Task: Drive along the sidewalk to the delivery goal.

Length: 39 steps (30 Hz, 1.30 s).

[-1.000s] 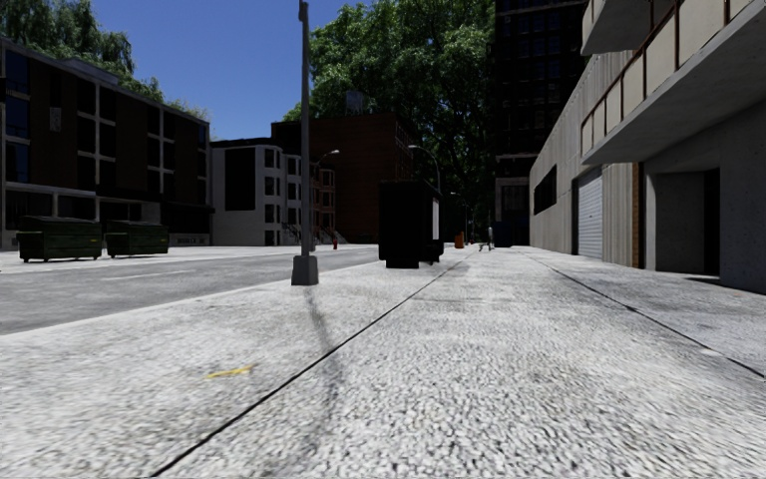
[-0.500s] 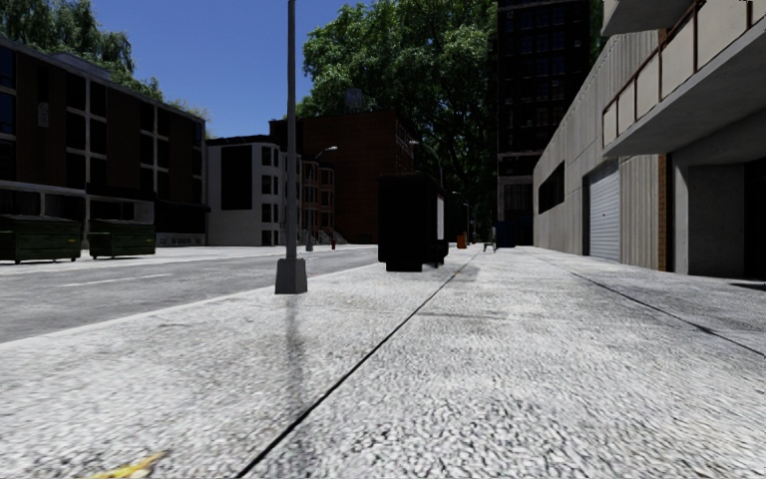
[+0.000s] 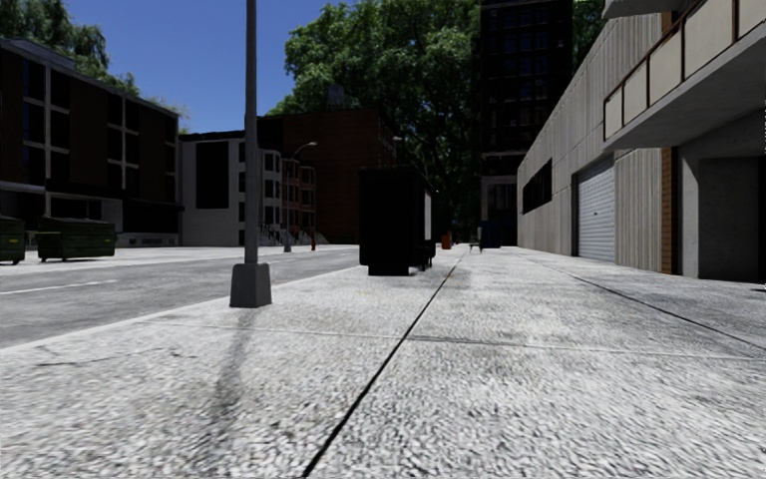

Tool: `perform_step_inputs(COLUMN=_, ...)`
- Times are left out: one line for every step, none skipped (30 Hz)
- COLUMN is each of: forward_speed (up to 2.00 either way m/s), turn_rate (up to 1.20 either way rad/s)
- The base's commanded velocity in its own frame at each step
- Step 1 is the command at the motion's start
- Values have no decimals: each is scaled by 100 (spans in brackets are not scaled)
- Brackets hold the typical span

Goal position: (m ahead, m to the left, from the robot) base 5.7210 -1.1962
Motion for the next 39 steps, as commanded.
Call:
perform_step_inputs(forward_speed=200, turn_rate=-33)
perform_step_inputs(forward_speed=200, turn_rate=-33)
perform_step_inputs(forward_speed=200, turn_rate=-33)
perform_step_inputs(forward_speed=200, turn_rate=-33)
perform_step_inputs(forward_speed=200, turn_rate=-33)
perform_step_inputs(forward_speed=200, turn_rate=-33)
perform_step_inputs(forward_speed=200, turn_rate=-33)
perform_step_inputs(forward_speed=200, turn_rate=-33)
perform_step_inputs(forward_speed=200, turn_rate=-33)
perform_step_inputs(forward_speed=200, turn_rate=-33)
perform_step_inputs(forward_speed=200, turn_rate=-25)
perform_step_inputs(forward_speed=200, turn_rate=-18)
perform_step_inputs(forward_speed=200, turn_rate=-15)
perform_step_inputs(forward_speed=200, turn_rate=-15)
perform_step_inputs(forward_speed=200, turn_rate=-15)
perform_step_inputs(forward_speed=200, turn_rate=-25)
perform_step_inputs(forward_speed=200, turn_rate=-41)
perform_step_inputs(forward_speed=200, turn_rate=-41)
perform_step_inputs(forward_speed=200, turn_rate=-48)
perform_step_inputs(forward_speed=200, turn_rate=-50)
perform_step_inputs(forward_speed=200, turn_rate=-50)
perform_step_inputs(forward_speed=200, turn_rate=-51)
perform_step_inputs(forward_speed=200, turn_rate=-51)
perform_step_inputs(forward_speed=200, turn_rate=-51)
perform_step_inputs(forward_speed=200, turn_rate=-51)
perform_step_inputs(forward_speed=195, turn_rate=-47)
perform_step_inputs(forward_speed=171, turn_rate=-39)
perform_step_inputs(forward_speed=150, turn_rate=-38)
perform_step_inputs(forward_speed=150, turn_rate=-38)
perform_step_inputs(forward_speed=143, turn_rate=-37)
perform_step_inputs(forward_speed=141, turn_rate=-37)
perform_step_inputs(forward_speed=140, turn_rate=-37)
perform_step_inputs(forward_speed=140, turn_rate=-37)
perform_step_inputs(forward_speed=140, turn_rate=-37)
perform_step_inputs(forward_speed=140, turn_rate=-37)
perform_step_inputs(forward_speed=140, turn_rate=-37)
perform_step_inputs(forward_speed=140, turn_rate=-37)
perform_step_inputs(forward_speed=140, turn_rate=-37)
perform_step_inputs(forward_speed=140, turn_rate=-37)
